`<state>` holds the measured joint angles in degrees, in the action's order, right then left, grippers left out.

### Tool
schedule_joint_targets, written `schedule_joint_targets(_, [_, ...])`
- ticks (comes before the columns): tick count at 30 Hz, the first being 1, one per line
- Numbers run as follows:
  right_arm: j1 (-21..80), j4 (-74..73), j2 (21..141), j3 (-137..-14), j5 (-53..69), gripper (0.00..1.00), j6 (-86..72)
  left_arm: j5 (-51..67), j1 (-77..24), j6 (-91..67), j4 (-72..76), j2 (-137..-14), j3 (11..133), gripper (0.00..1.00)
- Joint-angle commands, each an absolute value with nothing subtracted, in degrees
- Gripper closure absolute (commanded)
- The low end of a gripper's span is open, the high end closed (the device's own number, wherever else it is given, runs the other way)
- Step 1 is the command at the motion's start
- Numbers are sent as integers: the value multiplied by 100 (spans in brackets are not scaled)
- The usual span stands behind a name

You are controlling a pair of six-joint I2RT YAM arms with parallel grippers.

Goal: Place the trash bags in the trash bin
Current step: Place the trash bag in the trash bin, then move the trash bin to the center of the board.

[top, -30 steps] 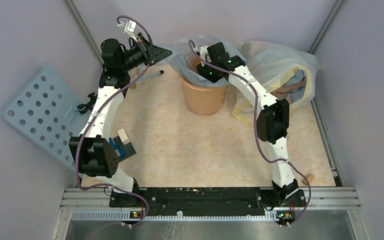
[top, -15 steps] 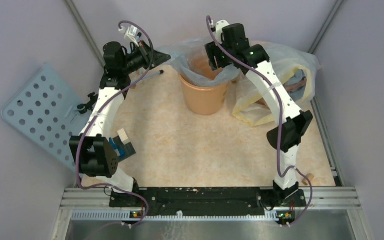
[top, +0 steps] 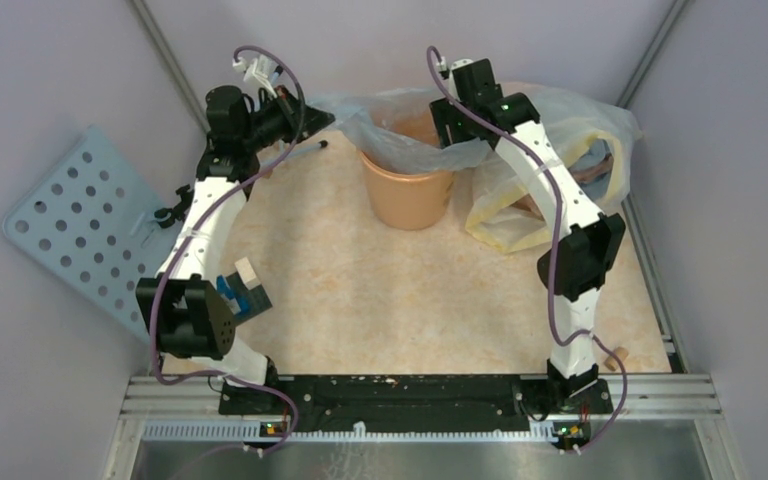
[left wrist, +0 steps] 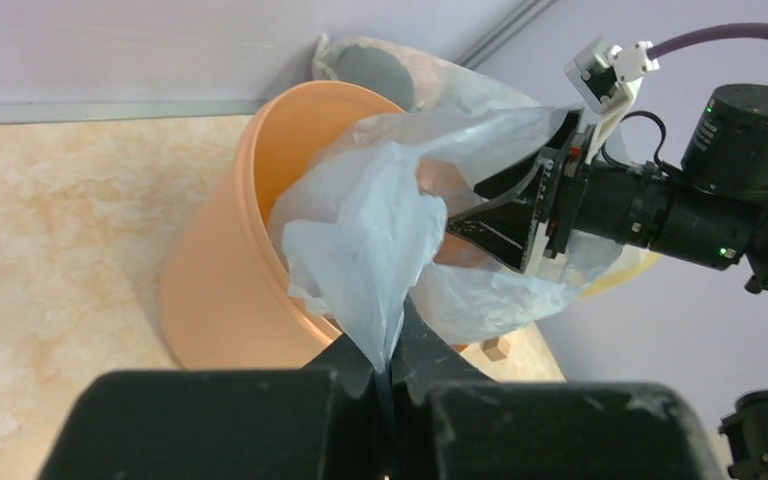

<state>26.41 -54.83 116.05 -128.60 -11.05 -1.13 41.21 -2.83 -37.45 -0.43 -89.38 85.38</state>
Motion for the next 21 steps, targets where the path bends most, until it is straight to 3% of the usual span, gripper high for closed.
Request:
schedule_joint_targets(1, [2558, -5344, 11752, -12922, -1133, 31, -305, 3871, -246, -3419, -219, -8688, 8588, 100])
schedule_joint_targets(8, [2552, -5396, 11890, -12842, -1011, 35, -520, 3998, -247, -3435, -182, -8710, 8432, 100])
schedule_joint_targets(14, [2558, -5437, 11813, -12842, -737, 59, -649, 4124, -246, -3476, -119, -8638, 8241, 100])
schedule_joint_targets(21, [2619, -5573, 11473, -12547, -521, 80, -671, 4146, -246, -3311, -288, -8327, 8051, 100])
